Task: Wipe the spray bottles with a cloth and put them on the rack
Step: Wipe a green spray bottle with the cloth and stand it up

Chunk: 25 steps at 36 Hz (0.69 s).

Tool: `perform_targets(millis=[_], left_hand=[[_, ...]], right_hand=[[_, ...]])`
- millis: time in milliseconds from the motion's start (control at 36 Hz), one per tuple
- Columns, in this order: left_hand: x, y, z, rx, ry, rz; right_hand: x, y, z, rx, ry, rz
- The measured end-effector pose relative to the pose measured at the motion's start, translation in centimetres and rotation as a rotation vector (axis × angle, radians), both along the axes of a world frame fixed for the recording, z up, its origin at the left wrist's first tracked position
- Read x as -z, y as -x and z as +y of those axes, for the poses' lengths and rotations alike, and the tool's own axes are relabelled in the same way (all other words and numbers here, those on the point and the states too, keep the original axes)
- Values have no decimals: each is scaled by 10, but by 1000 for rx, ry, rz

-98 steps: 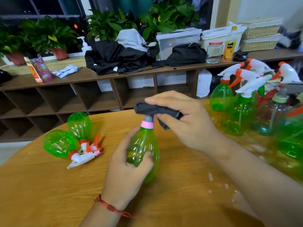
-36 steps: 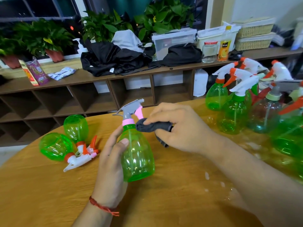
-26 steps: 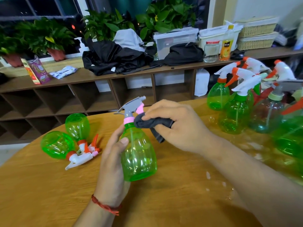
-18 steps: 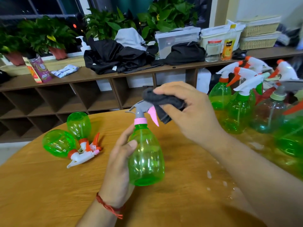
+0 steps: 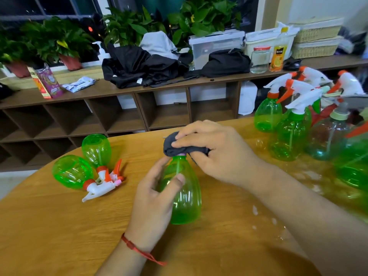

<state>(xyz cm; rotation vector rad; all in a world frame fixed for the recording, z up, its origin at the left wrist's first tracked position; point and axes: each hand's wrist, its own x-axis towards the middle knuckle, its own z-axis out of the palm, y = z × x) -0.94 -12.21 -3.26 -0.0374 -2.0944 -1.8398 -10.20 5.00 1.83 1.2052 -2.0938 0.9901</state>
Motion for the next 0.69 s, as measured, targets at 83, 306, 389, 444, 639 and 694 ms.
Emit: perform_targets(millis=[83,306,389,444,639,694], left_hand=[[0,5,-6,-24,-200,-26],[-5,0,-6,37,-264,47],[-9,-5,-7,106,-233,76],[-10,-8,-7,155,-188,91],[-18,-19,4,292,9,103],[-21,-25,14,320,63,107]], right_hand=[[-7,1,5,-49,-6,-48],[-26,-1,17,96,327,-347],[-41,-7,23,28,362,-650],[-51,-14,31,-58,334,-799],[-65,-56,63,30,323,-928],[-65,-70,72,99,334,-882]])
